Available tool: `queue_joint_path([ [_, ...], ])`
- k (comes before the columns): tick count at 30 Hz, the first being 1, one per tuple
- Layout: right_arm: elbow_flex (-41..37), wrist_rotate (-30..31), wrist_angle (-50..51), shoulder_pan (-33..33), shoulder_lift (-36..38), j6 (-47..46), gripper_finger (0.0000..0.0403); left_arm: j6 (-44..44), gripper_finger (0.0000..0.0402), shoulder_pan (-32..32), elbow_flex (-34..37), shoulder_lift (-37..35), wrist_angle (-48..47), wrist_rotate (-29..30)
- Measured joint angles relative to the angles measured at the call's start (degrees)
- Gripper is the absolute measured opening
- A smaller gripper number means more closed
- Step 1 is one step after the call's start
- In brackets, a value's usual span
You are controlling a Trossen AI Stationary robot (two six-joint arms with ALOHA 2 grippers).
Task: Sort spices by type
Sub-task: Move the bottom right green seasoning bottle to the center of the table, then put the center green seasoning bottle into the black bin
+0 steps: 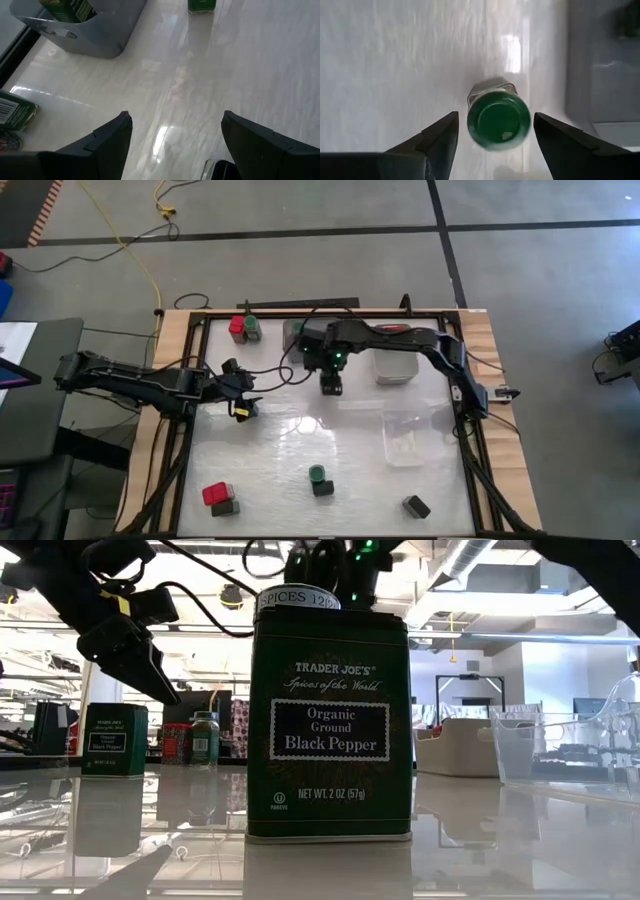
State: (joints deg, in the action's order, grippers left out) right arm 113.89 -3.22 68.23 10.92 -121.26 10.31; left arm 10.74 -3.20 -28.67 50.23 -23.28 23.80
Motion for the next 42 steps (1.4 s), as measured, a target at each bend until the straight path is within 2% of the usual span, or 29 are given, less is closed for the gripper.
queue_joint_path([
  [7,-0.1,0.2,0.5,-0.4,7.0,-4.6,0.0284,0.0,0.0295,0.0,0.0,0.0,0.3,0.0],
  [11,-6.8,1.9,-1.4,-2.3,12.8,-7.2,0.0285,0.0,0.0295,0.0,0.0,0.0,0.3,0.0],
  [16,-25.4,9.3,-10.7,-7.0,24.5,-13.8,0.0285,0.0,0.0295,0.0,0.0,0.0,0.3,0.0],
  [21,-46.1,11.9,-25.2,-12.4,39.4,-23.7,0.0285,0.0,0.0295,0.0,0.0,0.0,0.3,0.0],
  [27,-68.2,26.3,-49.5,-21.1,52.9,-33.9,0.0285,0.0,0.0295,0.0,0.0,0.0,0.3,0.0],
  [29,-73.3,29.4,-56.5,-23.4,54.7,-34.5,0.0285,0.0,0.0295,0.0,0.0,0.0,0.3,0.0],
  [33,-79.0,30.4,-64.2,-26.1,55.7,-34.5,0.0285,0.8,0.0295,0.0,0.0,0.0,0.8,-1.2],
  [36,-79.6,30.4,-64.0,-27.1,55.0,-34.5,0.0285,0.5,0.0295,0.0,0.0,0.0,0.7,-5.1],
  [42,-79.6,30.4,-63.9,-27.3,53.4,-33.8,0.0285,0.1,0.0316,0.0,0.0,0.0,0.9,-3.2],
])
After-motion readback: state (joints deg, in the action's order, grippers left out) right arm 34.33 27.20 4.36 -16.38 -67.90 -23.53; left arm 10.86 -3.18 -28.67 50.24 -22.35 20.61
